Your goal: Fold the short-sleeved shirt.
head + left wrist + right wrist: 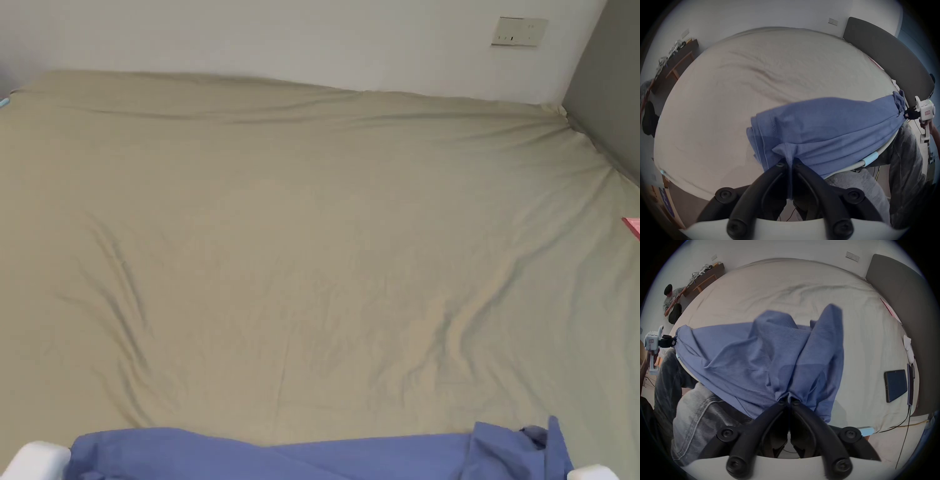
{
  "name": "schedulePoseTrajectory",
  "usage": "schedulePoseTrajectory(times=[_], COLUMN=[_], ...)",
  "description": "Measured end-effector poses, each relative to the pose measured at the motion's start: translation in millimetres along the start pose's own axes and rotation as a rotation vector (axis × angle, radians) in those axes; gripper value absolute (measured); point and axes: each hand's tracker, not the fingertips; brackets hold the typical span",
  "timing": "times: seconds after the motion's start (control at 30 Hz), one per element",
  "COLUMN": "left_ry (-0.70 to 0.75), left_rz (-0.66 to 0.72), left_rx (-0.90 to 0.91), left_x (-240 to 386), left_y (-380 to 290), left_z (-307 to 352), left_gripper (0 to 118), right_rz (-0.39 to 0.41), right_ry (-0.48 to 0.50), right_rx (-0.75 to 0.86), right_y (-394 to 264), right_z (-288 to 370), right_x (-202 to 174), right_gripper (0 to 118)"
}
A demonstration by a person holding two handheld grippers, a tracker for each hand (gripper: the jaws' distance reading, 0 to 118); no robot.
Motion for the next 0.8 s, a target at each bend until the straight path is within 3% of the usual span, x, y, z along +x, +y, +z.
schedulePoseTrajectory(times=[0.17,0.37,0.47,0.53,0.57,0.67,0.73,0.77,0.8], left_ry=[-0.027,-0.009,0.013,0.016,-0.005,-0.153,-0.135,-0.112,-0.100], left_rz=[0.088,0.061,0.056,0.100,0.141,0.319,0.362,0.370,0.379], left_rx=[0.035,0.051,0.071,0.080,0.027,0.053,0.124,0.155,0.184], left_x=[-17,-14,-12,-18,-22,-45,-54,-60,-66], left_y=[-14,-17,-17,-19,-19,-27,-31,-31,-33], left_z=[-5,-11,-9,-5,-3,12,24,29,33], left_gripper=[2,4,23,74,91,92,100,102,104], right_rz=[-0.038,-0.081,-0.070,-0.060,-0.054,-0.055,-0.037,-0.037,-0.063], right_ry=[-0.007,0.004,-0.012,-0.029,-0.037,-0.056,-0.083,-0.092,-0.094], right_rx=[0.030,0.035,0.043,0.051,0.055,0.065,0.100,0.123,0.156], right_y=[-2,-5,-7,-9,-10,-12,-16,-19,-22], right_z=[-1,-1,-1,0,0,1,0,1,4], right_x=[4,9,6,0,-1,-6,-8,-11,-13], right_gripper=[2,2,2,3,3,6,9,14,26])
